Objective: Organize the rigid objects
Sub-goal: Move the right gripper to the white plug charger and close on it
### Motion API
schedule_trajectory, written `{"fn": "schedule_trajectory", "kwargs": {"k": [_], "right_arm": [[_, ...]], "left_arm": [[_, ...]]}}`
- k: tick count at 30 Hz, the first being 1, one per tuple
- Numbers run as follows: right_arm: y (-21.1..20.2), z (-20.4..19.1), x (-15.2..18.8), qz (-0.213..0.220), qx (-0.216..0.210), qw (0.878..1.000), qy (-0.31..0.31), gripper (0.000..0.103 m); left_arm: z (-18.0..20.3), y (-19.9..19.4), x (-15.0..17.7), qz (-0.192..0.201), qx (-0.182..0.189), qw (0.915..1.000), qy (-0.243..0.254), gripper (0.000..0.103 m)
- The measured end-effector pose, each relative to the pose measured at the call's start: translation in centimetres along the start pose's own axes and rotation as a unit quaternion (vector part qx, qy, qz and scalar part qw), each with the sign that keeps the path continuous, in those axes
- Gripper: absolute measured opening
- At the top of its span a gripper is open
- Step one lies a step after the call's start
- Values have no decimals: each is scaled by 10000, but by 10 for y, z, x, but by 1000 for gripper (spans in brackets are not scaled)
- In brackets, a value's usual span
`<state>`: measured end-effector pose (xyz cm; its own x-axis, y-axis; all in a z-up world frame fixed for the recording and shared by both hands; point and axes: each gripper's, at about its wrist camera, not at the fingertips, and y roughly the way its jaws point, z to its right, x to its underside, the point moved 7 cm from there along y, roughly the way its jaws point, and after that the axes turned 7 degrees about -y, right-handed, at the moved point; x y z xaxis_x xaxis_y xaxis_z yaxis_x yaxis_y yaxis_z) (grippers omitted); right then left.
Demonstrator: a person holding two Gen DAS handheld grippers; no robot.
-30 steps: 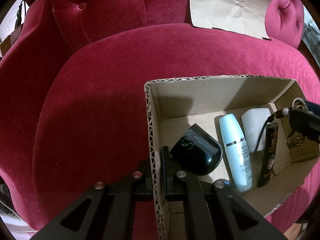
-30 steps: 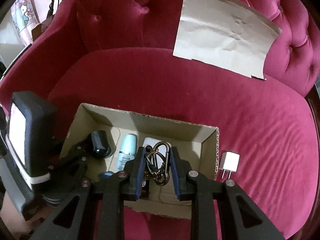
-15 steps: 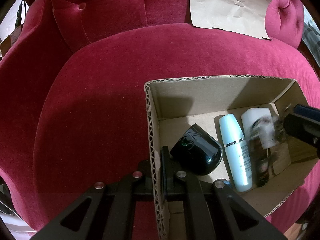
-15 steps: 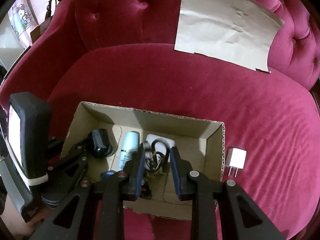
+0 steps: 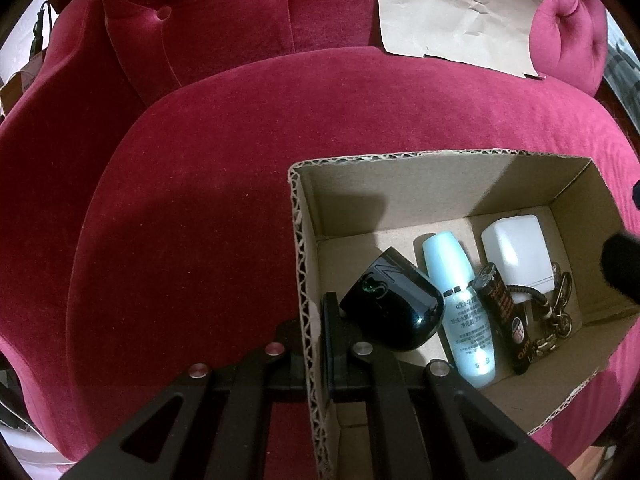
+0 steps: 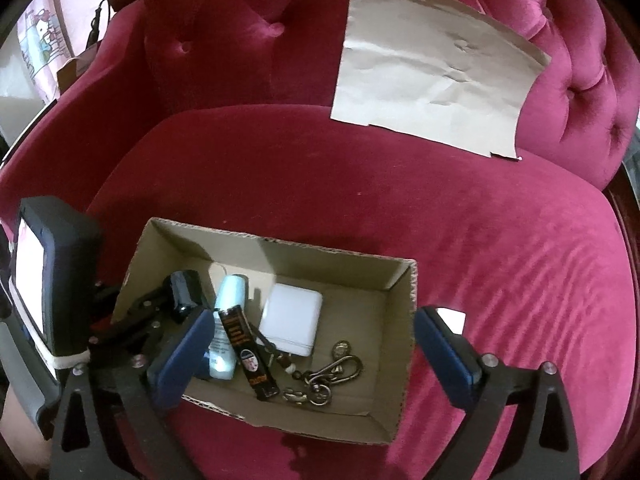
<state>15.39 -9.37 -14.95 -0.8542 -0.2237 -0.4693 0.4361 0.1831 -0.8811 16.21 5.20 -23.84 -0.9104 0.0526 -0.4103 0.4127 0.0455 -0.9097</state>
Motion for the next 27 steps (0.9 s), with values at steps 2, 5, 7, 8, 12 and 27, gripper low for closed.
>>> {"fn": "schedule_trajectory", "kwargs": {"k": [2, 5, 7, 8, 12, 27], "right_arm": [[-4, 7, -1, 52, 31, 10000, -2, 102], [-7, 18, 0, 87, 141, 9999, -20, 102], [-10, 27, -1, 102, 203, 9997, -2, 102], [-12, 33, -2, 120, 247, 9996, 22, 102], [-17, 52, -3, 138, 306, 9994, 105, 102], [-15, 104, 7, 96, 450, 9987, 241, 102]], "left_arm": [[0, 0, 0, -1, 1, 10000, 7, 5], [-1, 0, 0, 6, 2, 10000, 11, 5], [-1, 0, 0, 5, 4, 10000, 8, 5], [-1, 1, 0, 5, 4, 10000, 4, 5], [-1, 1, 0, 3, 1, 10000, 12, 5], [-1, 0, -1, 5, 2, 10000, 21, 4]]}}
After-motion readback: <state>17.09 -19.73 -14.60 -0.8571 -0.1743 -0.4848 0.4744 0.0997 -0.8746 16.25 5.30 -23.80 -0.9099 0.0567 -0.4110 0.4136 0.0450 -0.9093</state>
